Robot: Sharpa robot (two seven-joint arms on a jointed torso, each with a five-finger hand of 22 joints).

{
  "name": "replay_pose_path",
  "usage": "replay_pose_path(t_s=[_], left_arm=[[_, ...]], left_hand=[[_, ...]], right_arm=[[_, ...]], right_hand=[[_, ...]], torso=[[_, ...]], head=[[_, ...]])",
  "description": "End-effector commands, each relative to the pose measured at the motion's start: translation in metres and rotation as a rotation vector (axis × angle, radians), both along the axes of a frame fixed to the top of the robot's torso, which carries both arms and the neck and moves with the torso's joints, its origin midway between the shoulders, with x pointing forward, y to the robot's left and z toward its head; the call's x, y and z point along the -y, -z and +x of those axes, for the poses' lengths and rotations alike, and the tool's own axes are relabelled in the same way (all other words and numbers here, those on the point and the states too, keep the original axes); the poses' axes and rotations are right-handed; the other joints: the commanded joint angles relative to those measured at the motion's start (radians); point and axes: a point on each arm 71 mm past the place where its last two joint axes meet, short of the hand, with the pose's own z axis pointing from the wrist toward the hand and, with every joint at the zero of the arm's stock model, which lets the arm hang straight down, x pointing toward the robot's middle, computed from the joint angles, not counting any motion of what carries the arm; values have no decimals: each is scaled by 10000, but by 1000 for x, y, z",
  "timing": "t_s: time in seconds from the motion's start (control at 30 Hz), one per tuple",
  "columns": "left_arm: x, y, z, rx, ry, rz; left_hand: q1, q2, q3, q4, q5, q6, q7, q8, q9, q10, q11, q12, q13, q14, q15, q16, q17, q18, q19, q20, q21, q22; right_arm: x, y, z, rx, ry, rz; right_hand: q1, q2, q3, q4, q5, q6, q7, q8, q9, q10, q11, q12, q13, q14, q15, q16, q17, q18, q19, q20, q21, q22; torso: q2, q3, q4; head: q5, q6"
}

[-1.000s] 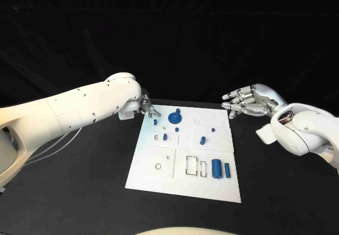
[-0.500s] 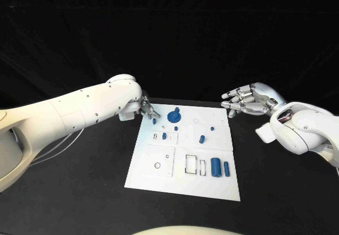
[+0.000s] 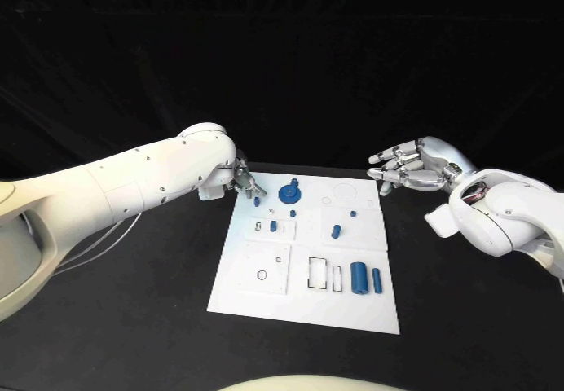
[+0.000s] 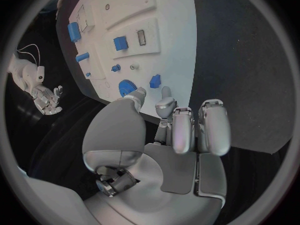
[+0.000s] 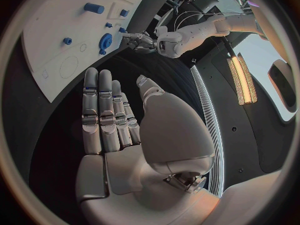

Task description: Assemble the parts on the task board

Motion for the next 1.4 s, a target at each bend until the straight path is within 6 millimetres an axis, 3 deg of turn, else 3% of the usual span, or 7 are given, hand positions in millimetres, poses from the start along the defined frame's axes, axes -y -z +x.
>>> replay_pose_path(t_s=[0.03, 1.0, 1.4], left_arm=[[3, 2, -1, -250, 246, -85], [6, 6, 0, -394, 284, -235], [5, 7, 0, -481, 260, -327]], left_hand=[[103, 6, -36, -29, 21, 74, -22, -49, -25, -10, 23, 51, -5, 532, 70, -41, 691, -70, 3, 82, 14, 11], [480, 189, 24, -65, 11, 270, -50, -39, -187, 35, 4, 126, 33, 533, 59, -38, 696, -73, 6, 85, 24, 35], [820, 476, 147, -110, 12, 452, -115, 35, -272, 90, -51, 190, 70, 533, 19, -39, 696, -76, 11, 63, 34, 60]], right_arm=[[-1, 0, 0, 47, -99, -50], [-2, 0, 0, 35, -127, -53], [-3, 0, 0, 36, -137, -50]], right_hand=[[-72, 25, -50, 4, 68, -15, 22, -31, -16, -68, -18, -25, -11, 3, 51, -32, -9, 130, -5, 94, -44, -10], [-34, 56, -45, -22, 91, -6, 16, -21, -17, -70, -24, -8, -19, 15, 44, -46, -6, 136, 15, 94, -60, -43], [-34, 56, -45, -22, 91, -6, 16, -21, -17, -70, -24, -8, -19, 15, 44, -46, -6, 136, 15, 94, -60, -43]], torso=[[0, 2, -2], [4, 2, 11], [7, 0, 7]], head=[[4, -12], [-6, -32], [3, -49]])
